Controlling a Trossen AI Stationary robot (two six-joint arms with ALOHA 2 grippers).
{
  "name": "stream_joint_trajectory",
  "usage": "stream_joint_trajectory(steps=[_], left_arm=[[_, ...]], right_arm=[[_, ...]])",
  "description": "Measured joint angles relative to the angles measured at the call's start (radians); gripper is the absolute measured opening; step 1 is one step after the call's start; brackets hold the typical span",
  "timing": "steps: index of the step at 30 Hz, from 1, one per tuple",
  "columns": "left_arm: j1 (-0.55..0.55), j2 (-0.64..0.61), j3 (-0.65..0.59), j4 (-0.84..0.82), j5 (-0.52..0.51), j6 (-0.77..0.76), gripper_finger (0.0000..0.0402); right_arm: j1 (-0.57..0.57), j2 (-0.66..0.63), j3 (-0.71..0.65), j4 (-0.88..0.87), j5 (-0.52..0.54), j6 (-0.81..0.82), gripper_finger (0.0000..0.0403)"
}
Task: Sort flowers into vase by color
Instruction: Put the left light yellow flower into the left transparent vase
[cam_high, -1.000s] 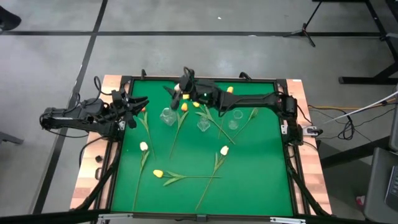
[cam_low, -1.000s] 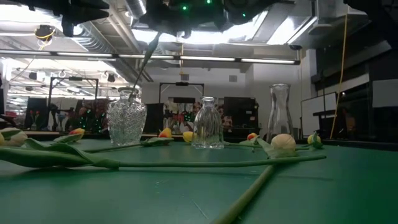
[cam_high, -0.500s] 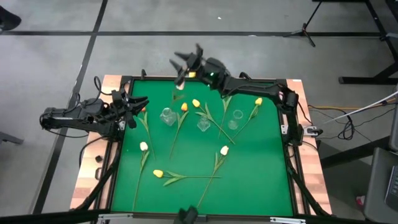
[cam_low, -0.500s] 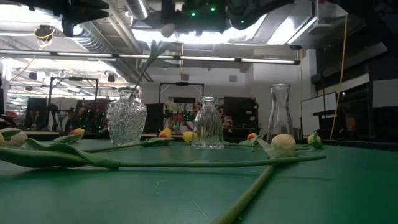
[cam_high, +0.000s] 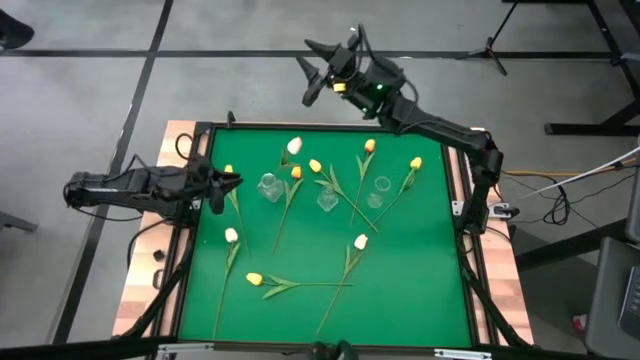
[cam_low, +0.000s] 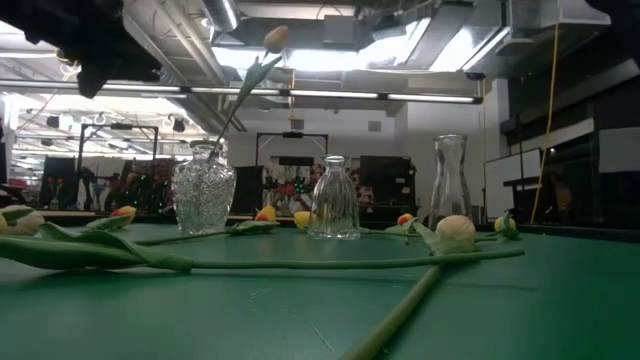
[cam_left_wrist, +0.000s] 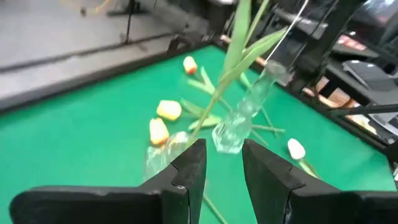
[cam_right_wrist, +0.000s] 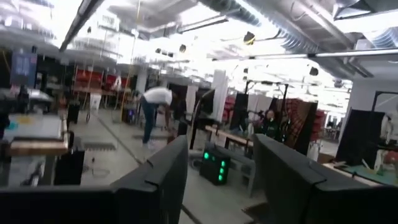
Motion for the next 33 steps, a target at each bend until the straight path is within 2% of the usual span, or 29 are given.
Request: stream_joint_trajectory(steps=[9, 19, 23, 27, 30, 33], left_arm=[[-0.111, 0.173, 0.000, -0.002, 0.115, -0.210, 0.0102], [-0.333, 0.392, 0.000, -0.003, 0.142, -0.492, 0.0102], [-0.405, 0.457, 0.001, -0.003, 0.141, -0.608, 0.0102], [-0.479, 0.516, 0.034, -0.006, 0.141, -0.658, 0.0102], [-0.528, 0.564, 0.097, -0.045, 0.149, -0.681, 0.0102], [-0.583, 0.616, 0.195, -0.156, 0.154, -0.717, 0.0102]], right_arm=[[0.007, -0.013, 0.160, -0.350, 0.003, -0.028, 0.0184], [0.006, -0.013, 0.326, -0.705, 0.150, -0.142, 0.0184], [0.006, -0.013, 0.362, -0.785, 0.187, -0.134, 0.0184], [0.006, -0.011, 0.363, -0.814, 0.192, -0.111, 0.0184], [0.006, -0.011, 0.363, -0.836, 0.173, -0.091, 0.0184], [0.007, -0.016, 0.363, -0.864, 0.149, -0.073, 0.0184]])
